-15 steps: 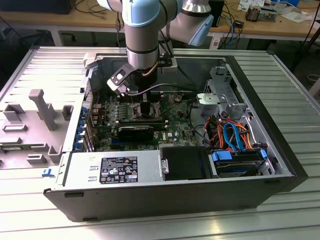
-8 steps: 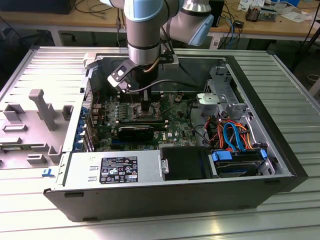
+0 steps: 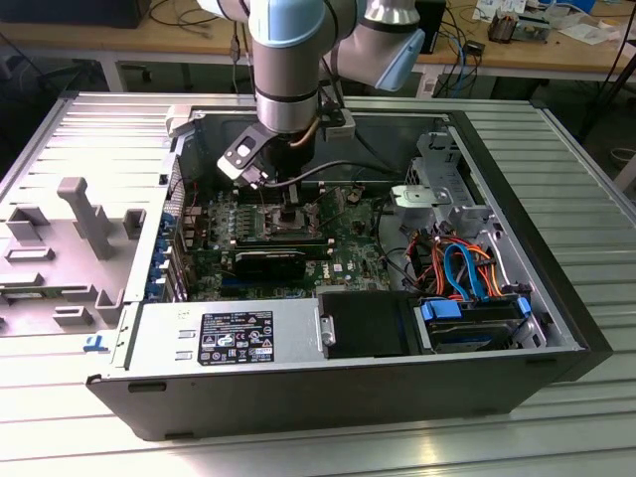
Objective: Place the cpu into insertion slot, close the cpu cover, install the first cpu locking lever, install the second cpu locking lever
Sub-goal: 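Close the cpu cover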
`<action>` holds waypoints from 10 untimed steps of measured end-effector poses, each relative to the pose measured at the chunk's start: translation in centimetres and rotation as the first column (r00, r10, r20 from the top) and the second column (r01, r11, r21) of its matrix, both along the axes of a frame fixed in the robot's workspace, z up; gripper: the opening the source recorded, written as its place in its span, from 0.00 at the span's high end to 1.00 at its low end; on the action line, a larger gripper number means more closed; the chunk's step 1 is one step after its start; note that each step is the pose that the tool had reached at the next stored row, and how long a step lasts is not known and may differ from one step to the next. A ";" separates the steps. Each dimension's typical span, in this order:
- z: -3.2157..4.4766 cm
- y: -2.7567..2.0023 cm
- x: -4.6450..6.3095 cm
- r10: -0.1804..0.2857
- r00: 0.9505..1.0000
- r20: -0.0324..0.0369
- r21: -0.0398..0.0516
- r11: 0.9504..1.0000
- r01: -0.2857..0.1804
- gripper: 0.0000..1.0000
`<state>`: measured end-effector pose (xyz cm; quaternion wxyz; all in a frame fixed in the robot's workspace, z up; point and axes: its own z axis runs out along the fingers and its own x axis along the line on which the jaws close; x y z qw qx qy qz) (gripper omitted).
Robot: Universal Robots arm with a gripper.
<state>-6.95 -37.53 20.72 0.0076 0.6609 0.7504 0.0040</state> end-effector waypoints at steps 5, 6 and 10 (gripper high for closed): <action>-0.04 -0.02 0.0 0.000 1.000 0.001 0.002 1.000 0.000 0.89; 0.38 -0.02 0.1 0.000 1.000 0.001 0.002 1.000 0.000 0.89; 1.11 -0.04 0.9 0.000 1.000 -0.005 0.000 1.000 0.000 0.89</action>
